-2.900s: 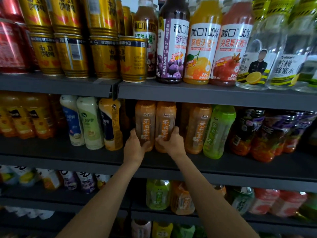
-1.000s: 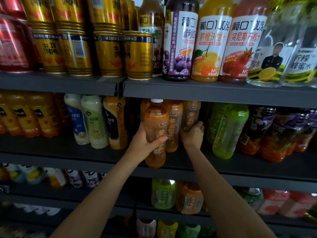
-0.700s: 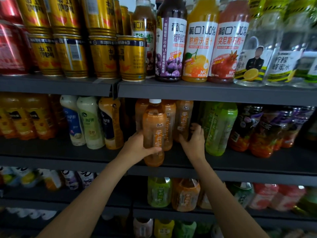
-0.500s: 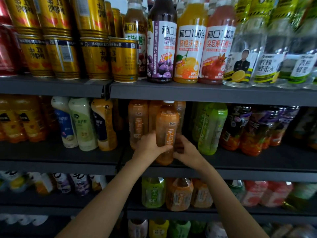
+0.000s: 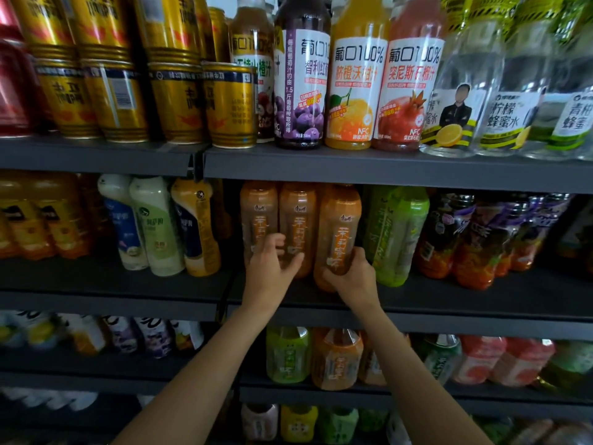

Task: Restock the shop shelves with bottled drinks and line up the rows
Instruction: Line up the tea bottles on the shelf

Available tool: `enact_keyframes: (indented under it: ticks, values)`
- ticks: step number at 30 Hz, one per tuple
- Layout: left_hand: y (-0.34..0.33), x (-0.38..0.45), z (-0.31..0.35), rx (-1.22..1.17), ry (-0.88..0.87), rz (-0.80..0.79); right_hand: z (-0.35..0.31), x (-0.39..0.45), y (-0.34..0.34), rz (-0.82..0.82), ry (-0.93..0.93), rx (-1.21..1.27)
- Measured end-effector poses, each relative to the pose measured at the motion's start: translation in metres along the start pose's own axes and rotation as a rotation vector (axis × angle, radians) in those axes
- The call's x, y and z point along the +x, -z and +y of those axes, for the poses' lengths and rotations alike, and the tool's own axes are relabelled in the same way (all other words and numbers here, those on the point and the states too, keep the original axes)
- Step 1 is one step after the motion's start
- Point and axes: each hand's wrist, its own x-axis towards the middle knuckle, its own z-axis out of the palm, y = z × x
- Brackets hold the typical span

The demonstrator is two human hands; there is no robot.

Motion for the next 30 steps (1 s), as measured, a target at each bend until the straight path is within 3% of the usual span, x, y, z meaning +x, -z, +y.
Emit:
enact_keyframes:
  ticks: [5,10,12,15,20,27,30]
  values:
    - [-0.002,-0.001,0.006,-0.103,-0.001,-0.238,-0.006,-0.012,0.011,-0.234,0.128,-0.003]
    - [0.011,-0.004,0.001,-0.148,0.063,-0.099,-0.021,-0.010,0.005,-0.533,0.239,0.063]
    - [0.024,-0.001,-0.010,-0.147,0.087,-0.089,-0.021,0.003,0.011,-0.419,0.159,0.155]
    - [0.039,0.004,-0.022,-0.162,0.119,-0.107,-0.019,0.029,0.008,-0.055,-0.019,0.095]
    - [0.044,0.007,-0.025,-0.177,0.139,-0.131,-0.024,0.064,-0.023,-0.008,-0.160,0.031]
    - [0.046,0.008,-0.026,-0.188,0.129,-0.156,-0.015,0.056,-0.033,0.306,-0.192,-0.176]
    - [0.046,0.010,-0.026,-0.186,0.118,-0.160,-0.011,0.055,-0.028,0.368,-0.226,-0.220]
